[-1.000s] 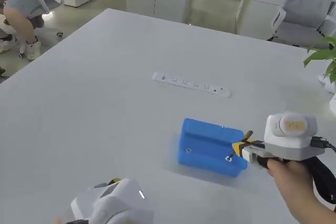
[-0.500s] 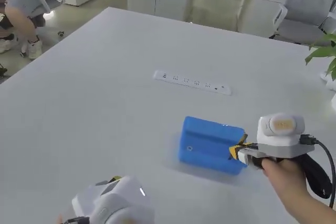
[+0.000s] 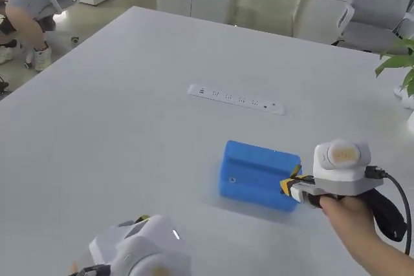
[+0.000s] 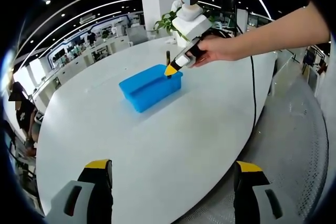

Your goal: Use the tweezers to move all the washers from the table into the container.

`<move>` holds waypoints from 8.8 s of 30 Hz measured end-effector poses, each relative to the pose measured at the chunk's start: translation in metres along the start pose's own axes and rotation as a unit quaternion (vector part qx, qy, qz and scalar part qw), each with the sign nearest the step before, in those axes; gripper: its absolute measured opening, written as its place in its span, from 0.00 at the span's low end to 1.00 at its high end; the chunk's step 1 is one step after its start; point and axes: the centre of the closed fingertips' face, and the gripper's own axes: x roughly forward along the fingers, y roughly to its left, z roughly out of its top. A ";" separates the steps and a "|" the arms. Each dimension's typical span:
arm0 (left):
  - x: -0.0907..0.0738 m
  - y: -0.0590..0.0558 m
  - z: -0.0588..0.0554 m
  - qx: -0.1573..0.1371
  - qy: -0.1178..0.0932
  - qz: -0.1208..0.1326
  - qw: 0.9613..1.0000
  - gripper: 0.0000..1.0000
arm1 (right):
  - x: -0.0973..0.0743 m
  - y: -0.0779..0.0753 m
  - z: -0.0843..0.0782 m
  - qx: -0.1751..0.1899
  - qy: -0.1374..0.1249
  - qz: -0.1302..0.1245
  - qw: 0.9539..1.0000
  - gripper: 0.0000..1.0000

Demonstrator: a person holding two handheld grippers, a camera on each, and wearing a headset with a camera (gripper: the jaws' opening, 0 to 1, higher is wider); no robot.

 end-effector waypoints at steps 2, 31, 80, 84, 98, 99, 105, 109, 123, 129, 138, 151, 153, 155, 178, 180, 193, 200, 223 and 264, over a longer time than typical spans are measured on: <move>0.000 0.000 0.000 0.002 0.000 0.001 1.000 0.99 | 0.001 -0.003 -0.001 0.013 0.000 0.003 1.000 0.04; -0.025 0.011 0.092 -0.036 -0.128 -0.060 0.989 0.80 | -0.092 0.056 0.052 -0.046 -0.120 0.035 0.991 0.05; -0.012 -0.095 0.131 0.174 -0.130 -0.242 0.946 0.00 | -0.132 0.158 -0.050 -0.111 -0.040 0.112 0.987 0.05; -0.010 -0.099 0.126 0.212 -0.121 -0.251 0.937 0.00 | -0.132 0.159 -0.058 -0.129 -0.027 0.120 0.984 0.05; 0.023 -0.071 0.098 0.348 -0.071 -0.212 0.910 0.00 | -0.108 0.130 -0.074 -0.207 0.014 0.073 0.975 0.07; 0.027 -0.071 0.094 0.354 -0.064 -0.213 0.908 0.00 | -0.105 0.127 -0.077 -0.202 0.017 0.073 0.976 0.07; 0.055 -0.067 0.081 0.377 -0.035 -0.204 0.903 0.00 | -0.086 0.115 -0.091 -0.208 0.039 0.054 0.976 0.08; 0.073 -0.056 0.074 0.370 -0.023 -0.200 0.907 0.00 | -0.070 0.108 -0.093 -0.208 0.050 0.048 0.976 0.09; 0.101 -0.027 0.020 0.393 0.075 -0.203 0.893 0.00 | -0.081 0.108 -0.098 -0.140 0.036 0.062 0.988 0.21; 0.106 -0.022 0.011 0.384 0.087 -0.197 0.898 0.00 | -0.107 0.081 -0.092 -0.064 0.007 0.028 0.998 0.23; 0.108 -0.022 0.002 0.389 0.093 -0.184 0.898 0.00 | -0.126 0.059 -0.088 0.052 -0.038 0.010 0.998 0.25; 0.115 -0.022 0.016 0.315 0.071 -0.157 0.933 0.06 | -0.132 0.058 -0.071 0.053 -0.055 0.015 0.997 0.25; 0.113 -0.020 0.015 0.261 0.082 -0.162 0.948 0.16 | -0.133 0.059 -0.065 0.053 -0.060 0.017 0.997 0.25; 0.117 -0.015 0.014 0.219 0.087 -0.158 0.959 0.22 | -0.134 0.059 -0.060 0.055 -0.067 0.018 0.996 0.26; 0.045 0.052 0.048 -0.107 -0.071 -0.030 0.991 0.97 | -0.138 0.052 -0.051 0.106 -0.107 0.006 0.989 0.49; 0.038 0.054 0.047 -0.100 -0.066 -0.020 0.993 0.99 | -0.141 0.049 -0.050 0.109 -0.111 0.004 0.988 0.53; -0.012 0.070 0.080 -0.131 -0.167 0.032 0.977 0.99 | -0.150 0.045 -0.051 0.113 -0.132 -0.015 0.985 0.86; -0.016 0.076 0.074 -0.128 -0.163 0.052 0.977 0.99 | -0.155 0.039 -0.048 0.117 -0.148 -0.031 0.982 0.95; -0.015 0.078 0.056 -0.110 -0.127 0.073 0.983 0.99 | -0.158 0.040 -0.047 0.110 -0.146 -0.035 0.983 0.97; -0.008 0.074 0.046 -0.098 -0.099 0.072 0.988 0.99 | -0.151 0.042 -0.054 0.106 -0.129 -0.022 0.986 0.95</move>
